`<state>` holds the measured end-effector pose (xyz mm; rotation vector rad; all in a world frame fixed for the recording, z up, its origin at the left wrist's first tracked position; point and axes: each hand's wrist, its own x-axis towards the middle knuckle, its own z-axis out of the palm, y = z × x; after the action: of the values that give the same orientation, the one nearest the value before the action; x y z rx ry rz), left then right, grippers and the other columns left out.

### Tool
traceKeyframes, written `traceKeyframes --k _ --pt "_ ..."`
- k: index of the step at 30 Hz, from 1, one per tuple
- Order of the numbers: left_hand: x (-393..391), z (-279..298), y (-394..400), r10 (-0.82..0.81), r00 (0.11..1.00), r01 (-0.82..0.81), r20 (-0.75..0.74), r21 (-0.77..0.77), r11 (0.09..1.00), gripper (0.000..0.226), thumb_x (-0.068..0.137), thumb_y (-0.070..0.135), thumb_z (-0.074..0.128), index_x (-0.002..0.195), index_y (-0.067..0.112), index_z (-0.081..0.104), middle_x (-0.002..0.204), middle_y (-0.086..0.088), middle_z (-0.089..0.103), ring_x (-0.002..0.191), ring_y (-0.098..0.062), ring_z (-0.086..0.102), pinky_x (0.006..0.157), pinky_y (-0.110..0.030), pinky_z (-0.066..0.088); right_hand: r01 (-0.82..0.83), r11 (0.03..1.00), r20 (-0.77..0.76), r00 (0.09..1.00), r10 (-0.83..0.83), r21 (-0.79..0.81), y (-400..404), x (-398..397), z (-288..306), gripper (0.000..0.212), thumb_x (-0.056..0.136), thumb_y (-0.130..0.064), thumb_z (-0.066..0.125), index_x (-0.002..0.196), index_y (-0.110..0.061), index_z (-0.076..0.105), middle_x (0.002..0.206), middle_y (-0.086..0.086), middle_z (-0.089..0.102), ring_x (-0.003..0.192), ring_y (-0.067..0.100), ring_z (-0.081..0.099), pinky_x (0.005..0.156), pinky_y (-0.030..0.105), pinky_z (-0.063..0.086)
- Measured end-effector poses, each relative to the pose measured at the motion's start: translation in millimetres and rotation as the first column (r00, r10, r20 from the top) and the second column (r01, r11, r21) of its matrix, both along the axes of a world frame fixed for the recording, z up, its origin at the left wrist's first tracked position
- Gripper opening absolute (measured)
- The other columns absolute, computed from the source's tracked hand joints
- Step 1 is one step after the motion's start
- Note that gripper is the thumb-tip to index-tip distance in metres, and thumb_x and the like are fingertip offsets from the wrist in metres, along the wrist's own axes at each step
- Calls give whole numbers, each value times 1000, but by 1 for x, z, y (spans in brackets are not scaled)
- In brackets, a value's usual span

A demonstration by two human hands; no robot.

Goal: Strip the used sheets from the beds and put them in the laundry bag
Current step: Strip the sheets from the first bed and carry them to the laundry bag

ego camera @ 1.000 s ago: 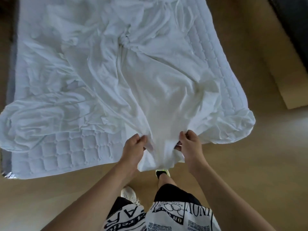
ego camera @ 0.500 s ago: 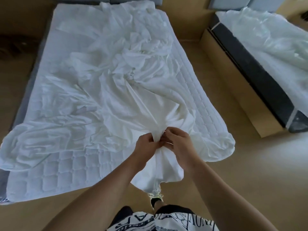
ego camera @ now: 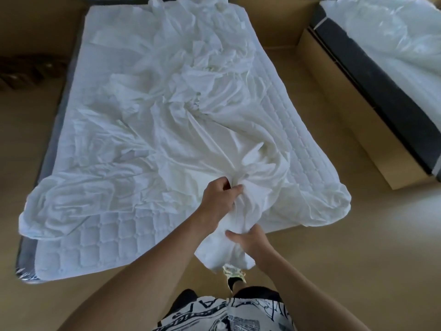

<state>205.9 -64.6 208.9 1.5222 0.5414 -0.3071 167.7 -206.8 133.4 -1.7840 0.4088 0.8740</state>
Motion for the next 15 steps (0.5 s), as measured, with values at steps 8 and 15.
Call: traceKeyframes --k 8,15 --pt "-44 -60 45 -171 966 234 -192 383 894 102 65 92 61 151 41 41 151 8 47 141 -19 45 114 -46 42 387 780 -235 922 -309 492 -12 20 34 45 90 -8 73 132 4 63 129 26 68 121 44 65 110 57 48" --pt "-63 -43 31 -88 962 -28 -257 -417 909 47 89 30 80 130 10 68 122 -13 74 113 -32 71 102 -48 54 310 887 -151 950 -273 342 4 47 77 32 96 -23 72 116 2 71 114 20 76 105 35 74 95 46 58"
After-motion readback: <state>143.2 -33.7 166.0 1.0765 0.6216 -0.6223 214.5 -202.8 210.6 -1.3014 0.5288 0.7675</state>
